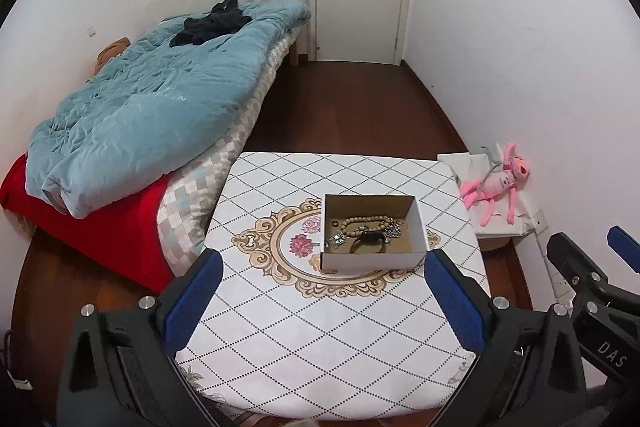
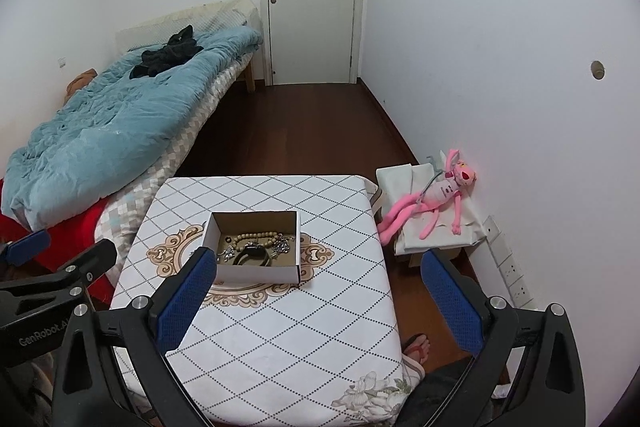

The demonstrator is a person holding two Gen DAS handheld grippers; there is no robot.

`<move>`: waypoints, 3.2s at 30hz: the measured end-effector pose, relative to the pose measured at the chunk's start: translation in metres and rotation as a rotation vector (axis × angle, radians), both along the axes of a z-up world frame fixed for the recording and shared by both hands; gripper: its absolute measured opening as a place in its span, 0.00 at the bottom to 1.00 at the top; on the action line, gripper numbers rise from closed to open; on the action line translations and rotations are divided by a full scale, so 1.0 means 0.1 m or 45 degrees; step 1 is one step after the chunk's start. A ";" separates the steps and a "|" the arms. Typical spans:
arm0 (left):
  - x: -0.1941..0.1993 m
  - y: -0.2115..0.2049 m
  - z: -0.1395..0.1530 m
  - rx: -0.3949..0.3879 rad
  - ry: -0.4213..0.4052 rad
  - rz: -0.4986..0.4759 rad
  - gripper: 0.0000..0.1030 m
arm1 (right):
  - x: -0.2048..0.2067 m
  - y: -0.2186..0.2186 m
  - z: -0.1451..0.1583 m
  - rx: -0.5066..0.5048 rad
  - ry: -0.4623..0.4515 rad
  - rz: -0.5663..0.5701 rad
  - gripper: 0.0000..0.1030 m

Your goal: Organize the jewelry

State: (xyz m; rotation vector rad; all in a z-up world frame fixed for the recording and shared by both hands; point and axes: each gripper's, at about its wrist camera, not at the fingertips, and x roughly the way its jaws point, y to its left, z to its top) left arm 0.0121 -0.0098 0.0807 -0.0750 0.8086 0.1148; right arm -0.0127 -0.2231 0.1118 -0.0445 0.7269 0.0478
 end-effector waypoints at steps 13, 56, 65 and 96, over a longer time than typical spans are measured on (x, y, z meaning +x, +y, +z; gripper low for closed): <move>0.51 0.02 -0.31 0.009 0.133 0.008 1.00 | 0.75 0.13 -0.45 -0.029 0.169 -0.001 1.00; 0.68 0.13 -0.51 0.003 0.216 -0.001 1.00 | 1.04 0.19 -0.68 -0.053 0.278 0.049 1.00; 0.67 0.12 -0.52 0.006 0.215 -0.011 1.00 | 1.04 0.21 -0.68 -0.056 0.281 0.052 1.00; 0.65 0.11 -0.54 0.008 0.226 -0.025 1.00 | 1.05 0.18 -0.70 -0.081 0.297 0.064 1.00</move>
